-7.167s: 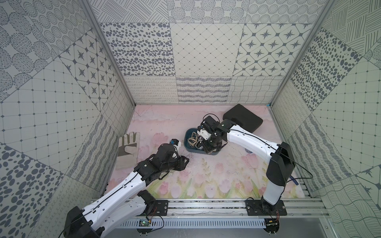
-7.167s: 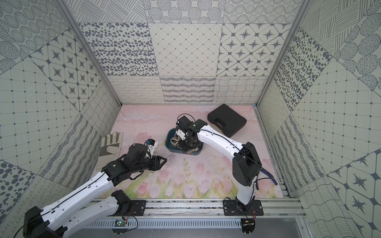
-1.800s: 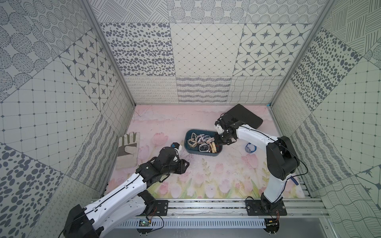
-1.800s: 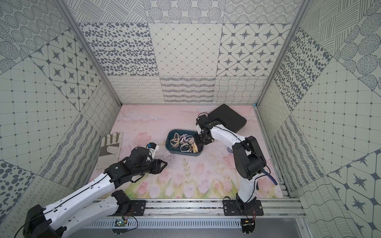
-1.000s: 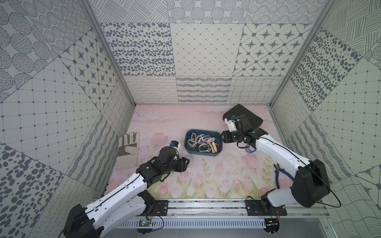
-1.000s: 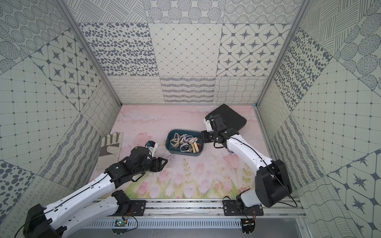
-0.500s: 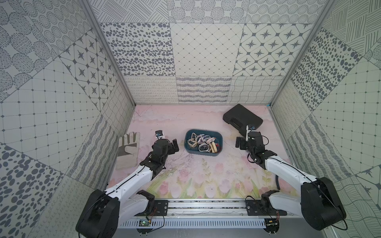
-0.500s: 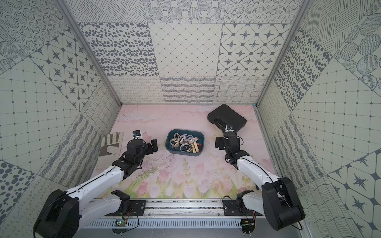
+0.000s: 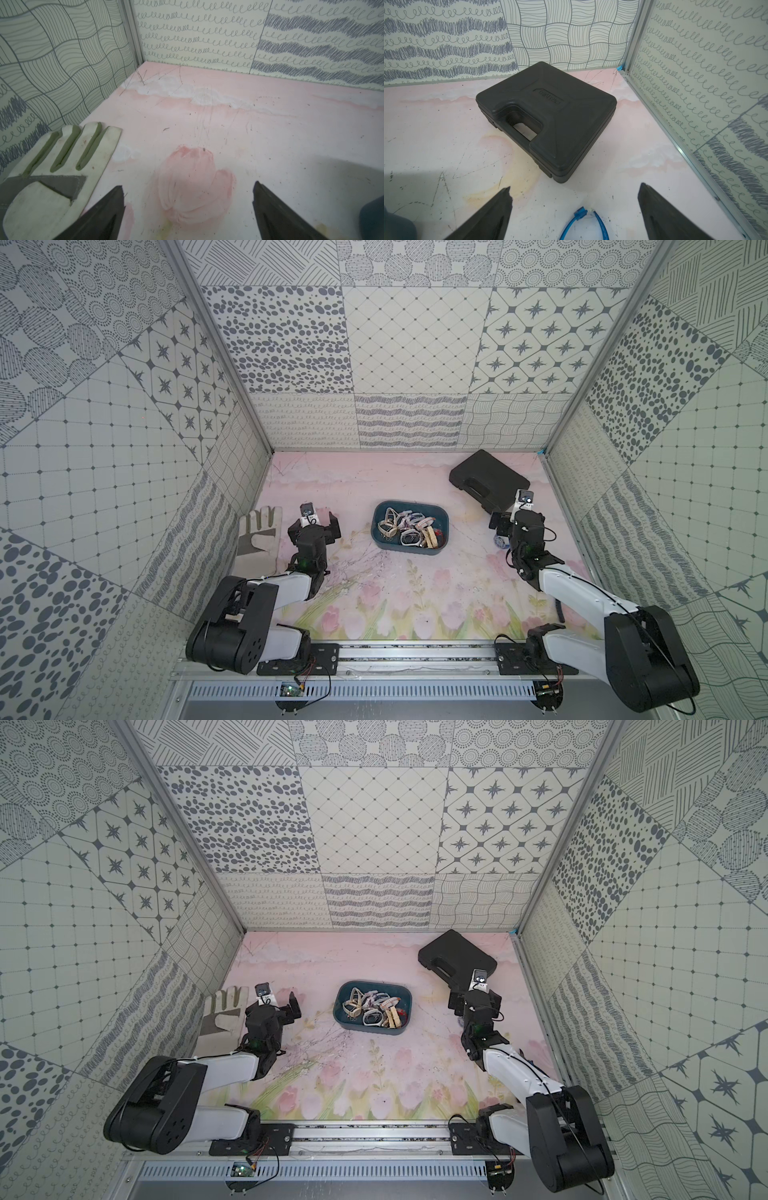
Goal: Put the watch into the storage box
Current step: Pick up the watch at the center of the board.
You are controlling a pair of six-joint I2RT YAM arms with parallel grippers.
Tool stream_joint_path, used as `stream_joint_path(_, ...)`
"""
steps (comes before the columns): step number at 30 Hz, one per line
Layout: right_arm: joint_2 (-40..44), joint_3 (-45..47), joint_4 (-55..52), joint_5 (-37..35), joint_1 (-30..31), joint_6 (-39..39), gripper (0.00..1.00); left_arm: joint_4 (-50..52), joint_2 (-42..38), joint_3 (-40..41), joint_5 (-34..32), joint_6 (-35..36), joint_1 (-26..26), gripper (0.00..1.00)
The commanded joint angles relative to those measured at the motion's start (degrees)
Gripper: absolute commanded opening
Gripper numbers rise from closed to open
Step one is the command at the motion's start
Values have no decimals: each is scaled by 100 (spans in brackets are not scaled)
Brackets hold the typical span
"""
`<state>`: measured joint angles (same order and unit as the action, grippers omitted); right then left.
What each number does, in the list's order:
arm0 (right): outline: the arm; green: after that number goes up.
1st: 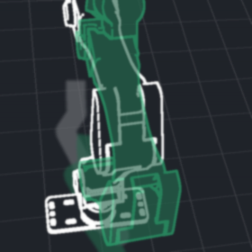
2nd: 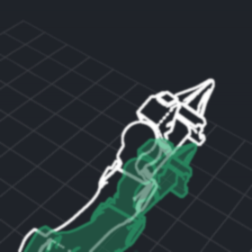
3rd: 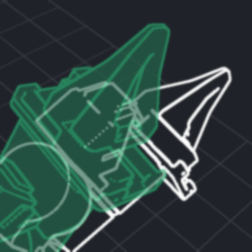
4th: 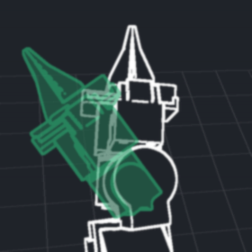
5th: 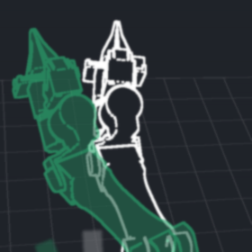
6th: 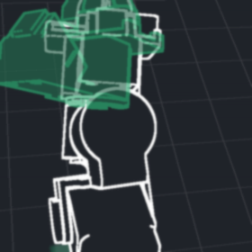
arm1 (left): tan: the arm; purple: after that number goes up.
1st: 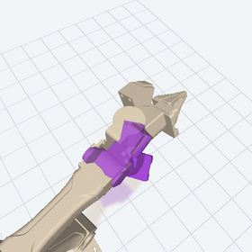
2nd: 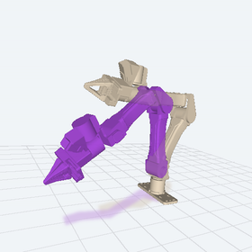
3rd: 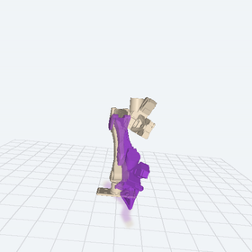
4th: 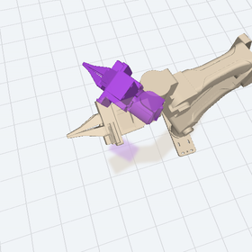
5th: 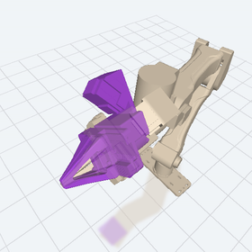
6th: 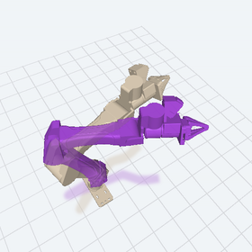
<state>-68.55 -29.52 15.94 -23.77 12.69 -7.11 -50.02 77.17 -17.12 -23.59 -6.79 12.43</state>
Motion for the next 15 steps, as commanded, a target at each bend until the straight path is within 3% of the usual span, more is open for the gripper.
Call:
stream_joint_path(1,-158,-639,-1202,311,-21,-355,99,190,-301,-416,271,329,-69,100)
stream_joint_path(5,-333,-1325,-2761,437,-88,-901,99,1254,-500,-799,502,63,-69,99)
stream_joint_path(9,-719,-1943,-4061,1028,-540,-1312,99,1576,-480,-933,662,-72,-72,99)
stream_joint_path(15,-1383,-2288,-4491,1828,-1153,-1201,97,1853,-396,-1090,795,-188,-70,100)
